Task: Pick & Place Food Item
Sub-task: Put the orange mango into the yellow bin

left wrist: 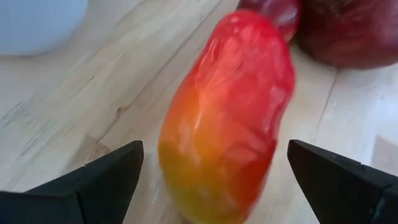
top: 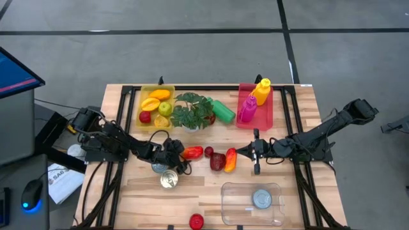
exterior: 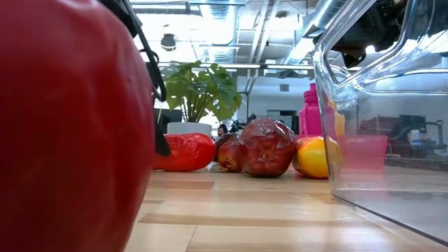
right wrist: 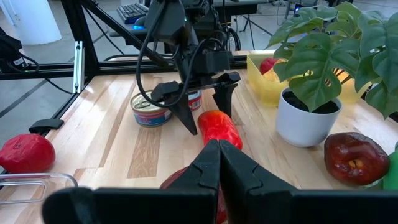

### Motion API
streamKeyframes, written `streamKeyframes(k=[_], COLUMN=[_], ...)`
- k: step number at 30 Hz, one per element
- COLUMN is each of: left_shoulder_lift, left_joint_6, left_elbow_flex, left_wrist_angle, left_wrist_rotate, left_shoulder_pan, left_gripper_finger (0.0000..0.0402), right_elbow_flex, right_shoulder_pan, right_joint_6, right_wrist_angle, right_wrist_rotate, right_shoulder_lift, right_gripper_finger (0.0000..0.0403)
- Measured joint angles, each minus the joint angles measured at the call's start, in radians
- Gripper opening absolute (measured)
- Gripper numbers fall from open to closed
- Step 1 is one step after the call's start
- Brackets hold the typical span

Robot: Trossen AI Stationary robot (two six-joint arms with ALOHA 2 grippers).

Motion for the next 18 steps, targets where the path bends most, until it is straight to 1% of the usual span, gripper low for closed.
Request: streamKeyframes(k=[4,18], left_shoulder_lift=[0.0,0.0], left_joint_6=[0.046,0.045], left_elbow_flex=[0.0,0.0], left_wrist_angle=[0.048,0.059], left_wrist_rotate=[-0.017,-0.019], left_shoulder_pan=[0.0,0.0], left_gripper_finger=[0.0388,0.0383], right_elbow_flex=[0.0,0.0], right_shoulder_pan=[0.0,-0.001], right_joint_6=[0.0,0.0], right_wrist_angle=[0.0,0.0], right_wrist_rotate=[0.0,0.0], right_shoulder_lift=[0.0,0.0], right_gripper_finger=[0.0,0.0])
